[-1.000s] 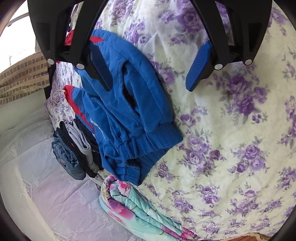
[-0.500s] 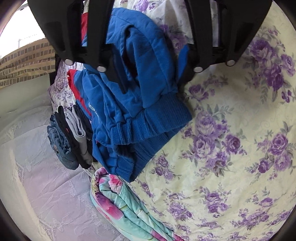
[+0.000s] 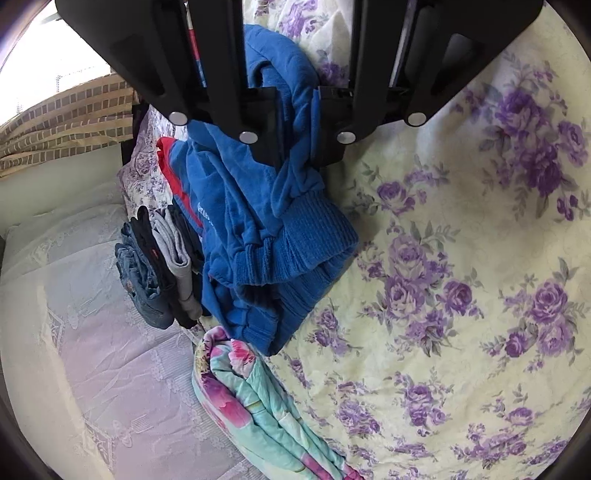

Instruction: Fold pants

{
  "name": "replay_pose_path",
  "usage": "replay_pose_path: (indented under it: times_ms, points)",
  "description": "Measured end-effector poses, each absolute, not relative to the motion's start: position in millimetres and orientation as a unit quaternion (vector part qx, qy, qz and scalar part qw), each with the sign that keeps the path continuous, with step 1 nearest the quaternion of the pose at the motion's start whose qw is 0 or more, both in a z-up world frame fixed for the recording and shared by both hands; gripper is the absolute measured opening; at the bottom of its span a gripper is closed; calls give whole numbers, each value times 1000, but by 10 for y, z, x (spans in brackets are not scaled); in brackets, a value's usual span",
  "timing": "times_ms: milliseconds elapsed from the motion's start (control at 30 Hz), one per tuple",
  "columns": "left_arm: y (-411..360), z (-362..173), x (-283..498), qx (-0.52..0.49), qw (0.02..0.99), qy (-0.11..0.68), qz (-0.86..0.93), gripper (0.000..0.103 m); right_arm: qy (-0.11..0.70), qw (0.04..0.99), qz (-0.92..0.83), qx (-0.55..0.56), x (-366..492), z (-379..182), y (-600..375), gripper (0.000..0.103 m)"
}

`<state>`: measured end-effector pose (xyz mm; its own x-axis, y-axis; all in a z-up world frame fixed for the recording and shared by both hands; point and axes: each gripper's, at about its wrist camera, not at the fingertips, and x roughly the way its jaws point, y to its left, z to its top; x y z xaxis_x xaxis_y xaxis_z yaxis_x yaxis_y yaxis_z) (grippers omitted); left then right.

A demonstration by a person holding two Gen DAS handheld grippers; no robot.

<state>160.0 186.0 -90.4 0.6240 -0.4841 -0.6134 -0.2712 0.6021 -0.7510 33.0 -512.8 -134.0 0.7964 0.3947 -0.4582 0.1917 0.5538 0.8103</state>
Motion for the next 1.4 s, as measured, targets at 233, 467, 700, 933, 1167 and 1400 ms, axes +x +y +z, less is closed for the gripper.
replay_pose_path:
  times_ms: [233, 467, 700, 933, 1167, 1400]
  points:
    - [1950, -648, 1481, -452, 786, 414, -82, 7, 286, 832, 79, 469, 339, -1036, -5208, 9]
    - [1981, -263, 1108, -442, 803, 386, -102, 7, 272, 846, 94, 449, 228, -624, -5335, 8]
    - [2128, -557, 596, -454, 791, 401, -90, 7, 324, 824, 74, 460, -38, -1093, -5341, 8]
    - [2229, -1055, 573, -457, 772, 438, -48, 20, 363, 821, 64, 436, -105, -1324, -5271, 14]
    - [2541, -787, 315, -406, 821, 399, 30, 50, 335, 832, 21, 441, -356, -1197, -5512, 26]
    - [2454, -302, 1076, -341, 853, 394, 2, 54, 315, 840, 33, 441, -193, -983, -5519, 35]
